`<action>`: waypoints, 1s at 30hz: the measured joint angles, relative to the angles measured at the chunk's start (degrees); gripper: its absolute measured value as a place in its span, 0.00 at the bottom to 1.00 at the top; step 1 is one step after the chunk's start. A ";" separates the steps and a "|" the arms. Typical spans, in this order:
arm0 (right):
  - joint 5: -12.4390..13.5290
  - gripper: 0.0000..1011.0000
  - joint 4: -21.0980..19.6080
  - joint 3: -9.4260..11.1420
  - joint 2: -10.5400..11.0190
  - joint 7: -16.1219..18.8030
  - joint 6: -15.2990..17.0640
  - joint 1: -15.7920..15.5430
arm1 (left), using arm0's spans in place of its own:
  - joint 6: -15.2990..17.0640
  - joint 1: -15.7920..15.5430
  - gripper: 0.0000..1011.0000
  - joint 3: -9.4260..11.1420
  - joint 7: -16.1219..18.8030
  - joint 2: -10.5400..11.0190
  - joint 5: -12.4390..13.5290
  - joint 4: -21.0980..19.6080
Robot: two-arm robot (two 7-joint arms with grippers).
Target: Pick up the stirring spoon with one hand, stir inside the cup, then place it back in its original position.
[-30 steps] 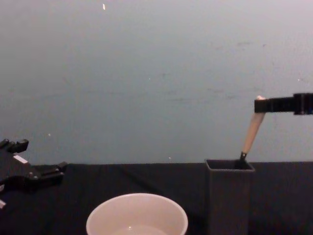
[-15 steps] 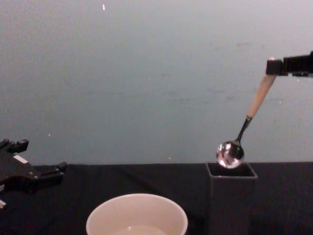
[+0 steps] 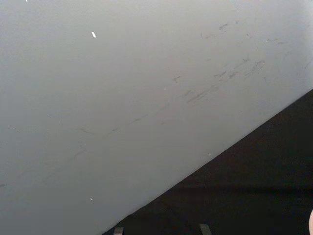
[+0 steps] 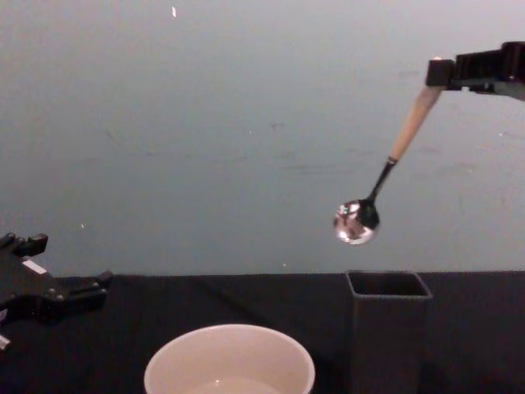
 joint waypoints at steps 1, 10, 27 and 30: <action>0.01 0.21 0.05 -0.25 -0.15 0.00 -0.01 0.16 | 0.00 0.00 0.99 0.00 0.00 0.00 0.00 0.00; -0.03 0.21 0.47 -3.73 -1.89 0.17 -0.01 2.08 | 0.00 0.00 0.99 0.00 0.00 0.00 0.00 0.00; -4.68 0.21 1.69 -10.62 -4.41 2.03 -1.07 3.46 | 0.00 0.00 0.99 0.00 0.00 0.00 0.00 0.00; -5.78 0.21 2.05 -11.43 -4.84 2.37 -1.37 3.46 | 0.00 0.00 0.99 0.00 0.00 0.00 0.00 0.00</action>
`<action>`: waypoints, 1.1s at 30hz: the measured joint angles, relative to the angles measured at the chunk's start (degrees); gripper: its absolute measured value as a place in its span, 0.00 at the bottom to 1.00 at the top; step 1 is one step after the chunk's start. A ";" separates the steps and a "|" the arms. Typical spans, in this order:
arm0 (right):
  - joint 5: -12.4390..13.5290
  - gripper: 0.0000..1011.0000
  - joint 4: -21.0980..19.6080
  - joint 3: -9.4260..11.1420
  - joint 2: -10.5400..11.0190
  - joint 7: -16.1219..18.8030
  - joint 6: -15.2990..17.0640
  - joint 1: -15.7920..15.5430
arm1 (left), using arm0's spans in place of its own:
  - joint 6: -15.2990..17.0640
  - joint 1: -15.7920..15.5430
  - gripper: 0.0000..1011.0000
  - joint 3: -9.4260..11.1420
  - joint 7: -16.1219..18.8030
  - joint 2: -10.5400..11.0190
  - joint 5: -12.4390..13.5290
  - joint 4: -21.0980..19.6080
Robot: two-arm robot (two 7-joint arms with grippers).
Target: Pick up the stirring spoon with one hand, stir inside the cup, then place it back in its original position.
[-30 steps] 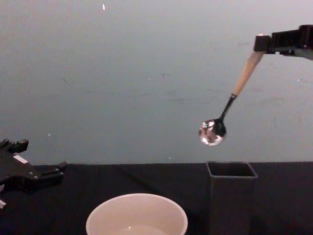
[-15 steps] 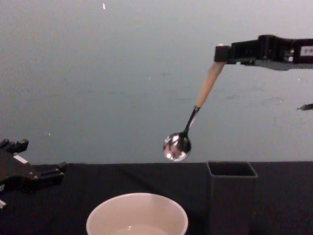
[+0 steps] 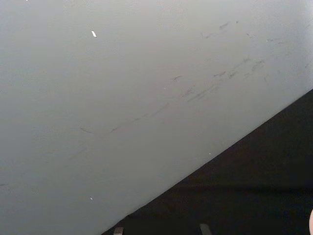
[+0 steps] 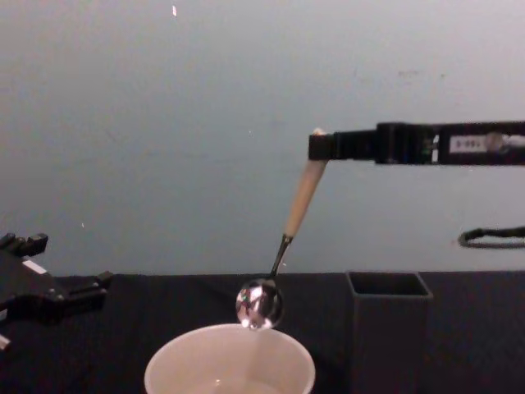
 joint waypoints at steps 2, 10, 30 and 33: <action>-0.71 0.21 0.05 -0.37 -0.13 0.22 -0.22 -0.01 | 0.00 0.00 0.99 0.00 0.00 0.00 0.00 0.00; -5.52 0.21 0.08 -2.22 -0.46 0.98 -1.84 -0.48 | 0.00 0.00 0.99 0.00 0.00 0.00 0.00 0.00; -13.96 0.21 -0.66 -5.30 -1.57 3.48 -2.67 -1.54 | 0.00 0.00 0.99 0.00 0.00 0.00 0.00 0.00; -15.05 0.21 -0.12 -5.64 -2.61 3.52 -2.30 -1.45 | 0.00 0.00 0.99 0.00 0.00 0.00 0.00 0.00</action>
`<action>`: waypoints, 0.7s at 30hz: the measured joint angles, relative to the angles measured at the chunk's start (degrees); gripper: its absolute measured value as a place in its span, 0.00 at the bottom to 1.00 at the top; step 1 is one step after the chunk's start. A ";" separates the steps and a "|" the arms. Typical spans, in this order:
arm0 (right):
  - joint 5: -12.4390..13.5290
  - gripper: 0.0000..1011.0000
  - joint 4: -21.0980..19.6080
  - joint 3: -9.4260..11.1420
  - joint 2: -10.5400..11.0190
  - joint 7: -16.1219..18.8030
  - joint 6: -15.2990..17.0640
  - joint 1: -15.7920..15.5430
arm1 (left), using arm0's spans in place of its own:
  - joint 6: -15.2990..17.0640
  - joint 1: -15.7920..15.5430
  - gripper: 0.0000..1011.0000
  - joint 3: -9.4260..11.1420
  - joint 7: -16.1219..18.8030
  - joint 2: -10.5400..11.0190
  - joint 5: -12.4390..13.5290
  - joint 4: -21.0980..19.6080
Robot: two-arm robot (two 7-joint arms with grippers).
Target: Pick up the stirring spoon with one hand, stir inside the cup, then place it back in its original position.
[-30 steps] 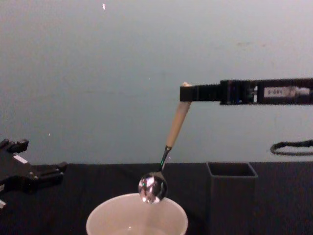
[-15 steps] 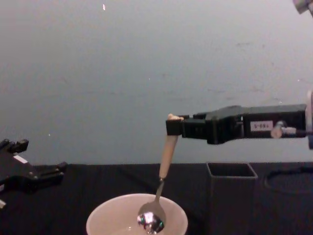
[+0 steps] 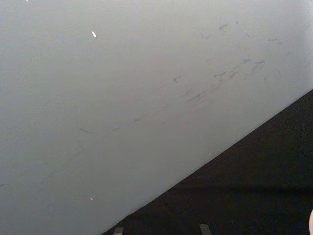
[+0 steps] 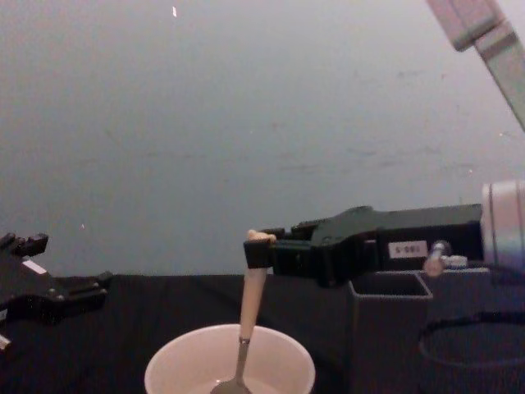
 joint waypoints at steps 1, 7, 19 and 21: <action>-0.20 0.21 0.18 -0.06 -0.23 -0.01 0.09 0.05 | 0.00 0.00 0.99 0.00 0.00 0.00 0.00 0.00; -1.69 0.21 1.92 -0.31 -2.68 -0.46 0.75 0.84 | 0.00 0.00 0.99 0.00 0.00 0.00 0.00 0.00; -3.59 0.21 6.88 1.64 -6.71 -2.20 1.23 2.89 | 0.00 0.00 0.99 0.00 0.00 0.00 0.00 0.00; -3.69 0.21 7.12 2.01 -6.75 -2.21 1.32 2.90 | 0.00 0.00 0.99 0.00 0.00 0.00 0.00 0.00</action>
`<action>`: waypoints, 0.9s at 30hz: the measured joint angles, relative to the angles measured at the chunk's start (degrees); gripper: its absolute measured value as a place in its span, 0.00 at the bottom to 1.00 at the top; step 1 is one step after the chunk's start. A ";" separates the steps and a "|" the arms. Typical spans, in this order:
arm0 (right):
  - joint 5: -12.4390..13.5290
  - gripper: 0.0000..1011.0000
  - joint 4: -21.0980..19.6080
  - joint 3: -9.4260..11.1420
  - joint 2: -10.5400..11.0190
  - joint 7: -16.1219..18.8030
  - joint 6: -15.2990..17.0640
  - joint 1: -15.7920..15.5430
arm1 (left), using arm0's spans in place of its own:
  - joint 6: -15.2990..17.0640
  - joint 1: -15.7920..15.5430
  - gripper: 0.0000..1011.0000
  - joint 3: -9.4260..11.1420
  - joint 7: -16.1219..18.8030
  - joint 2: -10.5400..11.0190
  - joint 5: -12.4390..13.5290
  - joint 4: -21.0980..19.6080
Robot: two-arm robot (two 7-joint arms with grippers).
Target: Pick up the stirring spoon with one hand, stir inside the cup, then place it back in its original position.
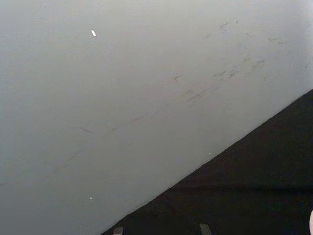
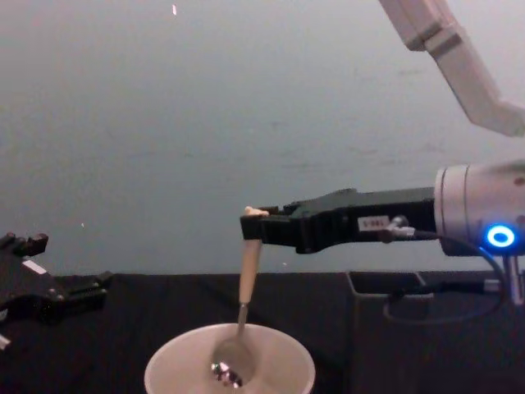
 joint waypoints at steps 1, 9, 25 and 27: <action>-0.03 0.21 0.06 0.34 0.01 0.01 0.13 0.00 | 0.00 0.00 0.99 0.00 0.00 0.00 0.00 0.00; 0.30 0.21 -2.28 2.26 2.00 1.32 1.19 -1.84 | 0.00 0.00 0.99 0.00 0.00 0.00 0.00 0.00; 1.17 0.21 -7.72 2.08 5.48 4.31 2.83 -4.90 | 0.00 0.00 0.99 0.00 0.00 0.00 0.00 0.00; 1.07 0.21 -7.83 1.63 5.17 4.33 2.93 -4.86 | 0.00 0.00 0.99 0.00 0.00 0.00 0.00 0.00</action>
